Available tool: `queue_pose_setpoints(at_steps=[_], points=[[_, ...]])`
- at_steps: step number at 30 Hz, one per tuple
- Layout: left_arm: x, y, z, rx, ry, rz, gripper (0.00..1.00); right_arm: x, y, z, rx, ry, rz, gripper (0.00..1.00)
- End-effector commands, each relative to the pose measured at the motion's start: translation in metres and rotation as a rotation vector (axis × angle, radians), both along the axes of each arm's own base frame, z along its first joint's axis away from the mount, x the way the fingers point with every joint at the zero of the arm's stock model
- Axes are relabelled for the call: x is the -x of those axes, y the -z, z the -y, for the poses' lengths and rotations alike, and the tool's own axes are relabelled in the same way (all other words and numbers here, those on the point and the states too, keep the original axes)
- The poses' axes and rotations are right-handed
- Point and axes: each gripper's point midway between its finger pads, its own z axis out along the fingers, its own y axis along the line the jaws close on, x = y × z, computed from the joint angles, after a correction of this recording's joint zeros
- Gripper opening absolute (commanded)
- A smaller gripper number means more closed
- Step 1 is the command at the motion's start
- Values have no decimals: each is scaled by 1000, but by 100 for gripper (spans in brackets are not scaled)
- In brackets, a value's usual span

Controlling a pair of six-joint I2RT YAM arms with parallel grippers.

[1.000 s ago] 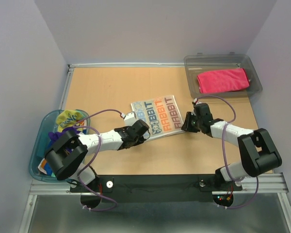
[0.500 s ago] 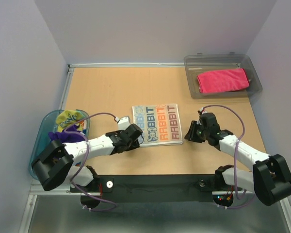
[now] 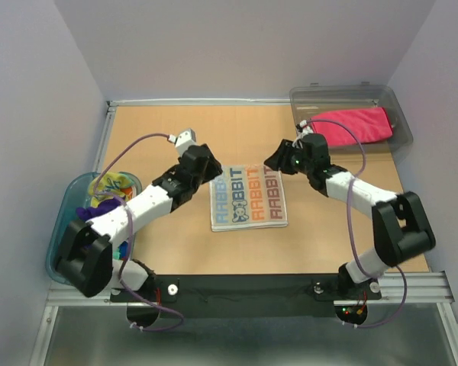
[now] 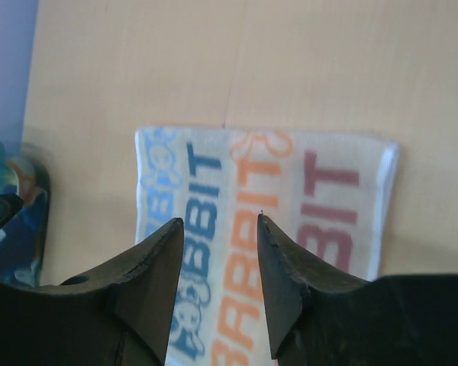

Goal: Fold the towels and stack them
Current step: Fold the towel

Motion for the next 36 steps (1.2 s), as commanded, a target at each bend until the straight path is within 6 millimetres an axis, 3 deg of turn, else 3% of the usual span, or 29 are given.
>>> queue_pose_setpoints(at_steps=[1,2,3,5,6,7,8,9,14,17,20,23,25,26,29,31,34,35,36], points=[[-58,-11,10,25,29,96,51,-59,-27,-28,-139,18,160,45],[-65,-7,12,21,34,88,48,-65,-23,-30,-143,24,163,43],[-72,11,16,11,54,55,44,-74,-23,-32,-151,32,183,43],[-82,17,22,10,70,64,42,-86,3,-33,-136,56,157,42],[-87,34,22,-4,65,42,39,-92,5,-33,-140,66,172,41],[-88,42,19,-11,57,33,38,-95,27,-32,-124,77,145,41],[-92,49,18,-10,49,31,37,-97,34,-32,-121,85,141,41],[-92,67,17,-17,48,-3,36,-97,42,-30,-117,95,139,41],[-88,122,-8,-12,-13,-114,34,-90,88,-1,-49,224,89,40],[-82,132,-15,-11,-25,-144,34,-81,100,18,-10,272,69,40],[-79,124,-14,-15,-6,-145,38,-77,85,19,27,221,120,40],[-82,98,-20,-44,-3,-102,45,-74,67,17,121,123,160,43],[-84,71,-25,-71,-9,-68,55,-76,56,19,231,47,174,48],[-84,53,-29,-102,-4,-45,64,-85,38,18,261,34,209,49],[-81,21,-39,-187,26,-8,80,-80,36,24,400,-88,210,55],[-78,-10,-49,-235,25,50,95,-83,30,27,479,-180,221,59],[-67,-33,-70,-361,37,90,99,-78,38,32,556,-275,169,60],[-64,-36,-76,-392,40,96,99,-87,26,32,587,-300,209,60],[-58,-42,-83,-443,58,110,99,-83,39,34,604,-336,163,60]])
